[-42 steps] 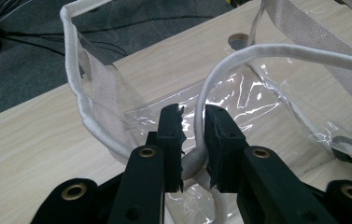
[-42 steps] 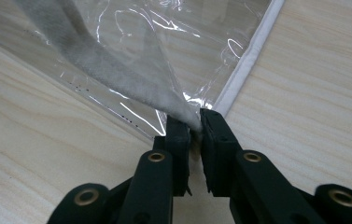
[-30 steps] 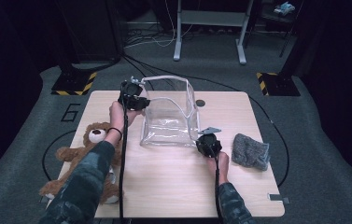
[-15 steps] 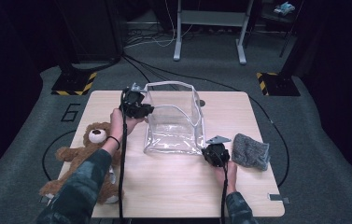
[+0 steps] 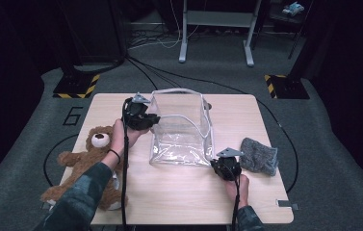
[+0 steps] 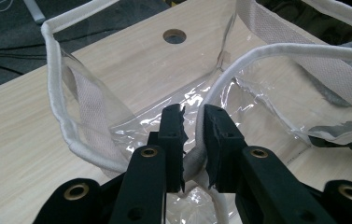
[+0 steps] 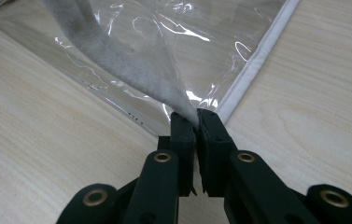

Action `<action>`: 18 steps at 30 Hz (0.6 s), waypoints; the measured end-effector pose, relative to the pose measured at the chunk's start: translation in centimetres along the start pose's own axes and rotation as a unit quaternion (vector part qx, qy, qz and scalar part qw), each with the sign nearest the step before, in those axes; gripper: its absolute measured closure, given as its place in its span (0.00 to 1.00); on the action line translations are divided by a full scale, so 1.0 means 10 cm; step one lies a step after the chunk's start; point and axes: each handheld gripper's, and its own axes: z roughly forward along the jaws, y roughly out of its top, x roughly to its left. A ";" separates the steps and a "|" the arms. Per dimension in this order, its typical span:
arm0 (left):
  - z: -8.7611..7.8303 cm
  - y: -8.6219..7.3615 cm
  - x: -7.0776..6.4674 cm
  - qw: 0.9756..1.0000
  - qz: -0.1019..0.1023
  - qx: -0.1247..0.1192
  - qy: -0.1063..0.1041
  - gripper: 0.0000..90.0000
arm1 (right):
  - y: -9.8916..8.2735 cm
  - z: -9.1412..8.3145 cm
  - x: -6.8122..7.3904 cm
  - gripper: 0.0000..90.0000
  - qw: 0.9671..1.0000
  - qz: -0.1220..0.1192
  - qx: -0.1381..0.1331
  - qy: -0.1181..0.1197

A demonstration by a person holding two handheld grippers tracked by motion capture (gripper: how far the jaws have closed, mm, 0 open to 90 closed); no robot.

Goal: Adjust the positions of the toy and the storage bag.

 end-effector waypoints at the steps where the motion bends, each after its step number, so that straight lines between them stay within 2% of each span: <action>1: -0.01 -0.01 -0.01 1.000 0.000 -0.001 -0.003 0.86 | -0.02 -0.02 0.00 0.95 1.000 -0.002 0.001 0.003; 3: -0.02 -0.01 -0.03 1.000 0.003 0.002 -0.004 0.86 | -0.03 -0.04 0.00 0.95 1.000 -0.003 0.001 0.003; 4: -0.02 -0.02 -0.05 1.000 -0.001 0.001 -0.006 0.86 | -0.04 -0.05 0.01 0.95 1.000 0.004 0.001 0.003; 7: -0.05 -0.03 -0.09 1.000 0.003 0.004 -0.009 0.86 | -0.07 -0.08 -0.01 0.95 1.000 -0.006 -0.002 0.004; 8: -0.06 -0.04 -0.10 1.000 0.000 0.003 -0.011 0.86 | -0.08 -0.09 -0.01 0.95 1.000 0.004 -0.001 0.004; 10: -0.07 -0.05 -0.13 1.000 -0.003 0.001 -0.013 0.86 | -0.11 -0.12 -0.03 0.95 1.000 -0.003 -0.001 0.006; 11: -0.08 -0.05 -0.13 1.000 0.004 0.005 -0.013 0.86 | -0.11 -0.12 -0.03 0.95 1.000 0.003 -0.003 0.008; 13: -0.08 -0.06 -0.16 1.000 -0.001 0.001 -0.011 0.86 | -0.13 -0.13 -0.02 0.95 1.000 0.003 -0.002 0.010; 14: -0.10 -0.07 -0.17 1.000 -0.004 0.003 -0.014 0.86 | -0.14 -0.14 -0.02 0.95 1.000 -0.006 -0.001 0.012; 18: -0.14 -0.10 -0.21 1.000 -0.004 0.005 -0.013 0.86 | -0.17 -0.18 0.01 0.95 1.000 -0.005 -0.003 0.011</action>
